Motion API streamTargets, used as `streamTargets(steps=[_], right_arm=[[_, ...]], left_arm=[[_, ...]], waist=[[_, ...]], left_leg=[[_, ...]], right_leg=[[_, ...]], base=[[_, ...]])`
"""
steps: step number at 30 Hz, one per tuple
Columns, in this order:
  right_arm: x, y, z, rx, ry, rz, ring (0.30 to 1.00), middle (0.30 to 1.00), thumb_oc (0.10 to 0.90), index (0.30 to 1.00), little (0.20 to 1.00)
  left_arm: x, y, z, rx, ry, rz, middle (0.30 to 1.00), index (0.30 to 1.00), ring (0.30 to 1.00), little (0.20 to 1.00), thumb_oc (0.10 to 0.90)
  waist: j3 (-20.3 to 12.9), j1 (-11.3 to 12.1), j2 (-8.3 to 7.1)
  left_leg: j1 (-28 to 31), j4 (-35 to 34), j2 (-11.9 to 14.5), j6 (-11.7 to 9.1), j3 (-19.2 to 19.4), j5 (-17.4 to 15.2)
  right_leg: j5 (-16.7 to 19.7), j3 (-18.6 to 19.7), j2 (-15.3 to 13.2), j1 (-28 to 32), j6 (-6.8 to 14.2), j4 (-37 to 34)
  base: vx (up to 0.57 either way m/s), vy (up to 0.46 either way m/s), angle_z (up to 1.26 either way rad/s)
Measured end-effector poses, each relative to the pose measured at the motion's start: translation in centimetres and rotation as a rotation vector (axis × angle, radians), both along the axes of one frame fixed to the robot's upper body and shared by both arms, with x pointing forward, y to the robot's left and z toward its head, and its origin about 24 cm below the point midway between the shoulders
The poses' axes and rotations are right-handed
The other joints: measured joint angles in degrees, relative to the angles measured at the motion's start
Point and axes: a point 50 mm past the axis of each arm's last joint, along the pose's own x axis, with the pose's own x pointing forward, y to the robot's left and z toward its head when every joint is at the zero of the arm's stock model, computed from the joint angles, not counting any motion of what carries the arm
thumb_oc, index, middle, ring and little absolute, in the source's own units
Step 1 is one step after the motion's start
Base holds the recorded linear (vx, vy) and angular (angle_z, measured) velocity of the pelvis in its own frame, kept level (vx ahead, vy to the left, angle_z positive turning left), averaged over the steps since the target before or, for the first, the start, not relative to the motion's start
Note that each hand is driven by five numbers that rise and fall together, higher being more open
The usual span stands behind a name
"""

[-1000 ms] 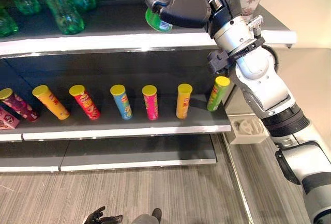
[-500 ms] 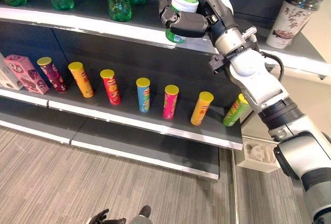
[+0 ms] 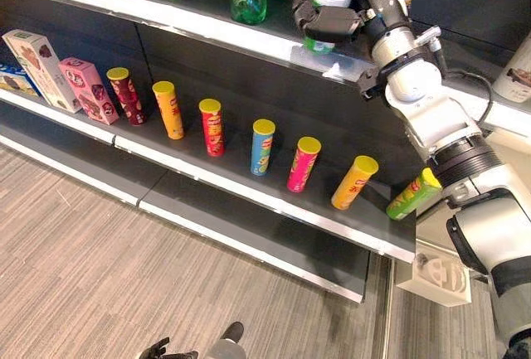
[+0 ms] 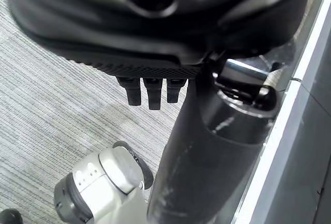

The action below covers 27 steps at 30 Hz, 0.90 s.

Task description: Put the goods on the table back onto the shelves and tidy them up.

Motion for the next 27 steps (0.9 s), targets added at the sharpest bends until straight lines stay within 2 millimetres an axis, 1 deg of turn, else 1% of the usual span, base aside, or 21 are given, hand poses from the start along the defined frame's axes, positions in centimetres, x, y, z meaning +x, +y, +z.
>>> streamTargets(steps=[3,5,10,15,18,26,27], right_arm=[[0.2,-0.9,0.0,-0.012,0.001,-0.05,0.3,0.3,0.4,0.3,0.3],[0.7,-2.2,-0.1,-0.017,0.026,-0.115,0.3,0.3,0.4,0.3,0.3],[0.9,-3.3,-0.4,-0.02,0.048,-0.164,0.3,0.3,0.4,0.3,0.3],[0.9,-3.2,-0.4,-0.02,0.048,-0.165,0.3,0.3,0.4,0.3,0.3],[0.9,-3.3,-0.4,-0.02,0.049,-0.165,0.3,0.3,0.4,0.3,0.3],[1.0,-3.3,-0.5,-0.019,0.054,-0.165,0.3,0.3,0.4,0.3,0.3],[1.0,-3.3,-0.6,-0.019,0.057,-0.167,0.507,0.507,0.538,0.507,0.507]], left_arm=[[-0.2,0.0,0.0,0.001,0.003,0.0,0.9,0.9,0.9,0.9,0.8],[0.1,0.0,0.1,0.001,-0.005,-0.003,0.9,0.9,0.9,0.9,0.8],[0.7,-0.1,0.2,0.0,-0.022,-0.01,0.9,0.9,0.9,0.9,0.8],[0.9,-0.1,0.2,0.0,-0.028,-0.011,0.9,0.9,0.9,0.9,0.8],[0.7,-0.1,0.2,0.0,-0.024,-0.01,0.9,0.9,0.9,0.9,0.8],[0.6,-0.1,0.2,0.0,-0.022,-0.01,0.9,0.9,0.9,0.9,0.8],[0.6,-0.1,0.2,0.0,-0.021,-0.01,0.9,0.9,0.9,0.9,0.8]], waist=[[0.01,-0.13,-0.03],[0.01,-0.18,-0.03],[0.02,-0.87,-0.02],[0.02,-1.88,-0.02],[0.02,-1.78,-0.02],[0.01,-1.7,-0.01],[0.01,-1.71,-0.01]], left_leg=[[0.0,-0.01,-0.22,0.0,0.01,0.0],[0.0,-0.01,-0.31,0.01,0.03,0.0],[0.1,-0.01,-0.37,0.01,0.2,0.01],[0.17,-0.01,-0.42,0.01,0.39,0.0],[0.55,-0.01,-0.34,0.01,1.59,0.0],[0.62,-0.01,-0.33,0.01,1.64,0.0],[0.64,-0.01,-0.33,0.01,1.64,0.0]], right_leg=[[0.0,-0.02,-0.21,-0.02,0.01,0.0],[0.0,-0.01,-0.3,-0.04,0.02,0.0],[0.01,0.09,-0.41,-0.06,0.02,0.0],[0.01,0.26,-0.53,-0.08,0.03,0.0],[0.08,1.36,-0.68,-0.15,0.07,0.0],[0.12,1.4,-0.68,-0.11,0.07,0.0],[0.12,1.4,-0.67,-0.08,0.07,0.0]], base=[[0.0,0.0,0.0],[0.0,0.0,0.0],[0.0,0.0,0.0],[0.0,0.002,-0.02],[-0.01,0.008,-0.13],[0.0,0.002,-0.01],[0.0,0.0,0.0]])
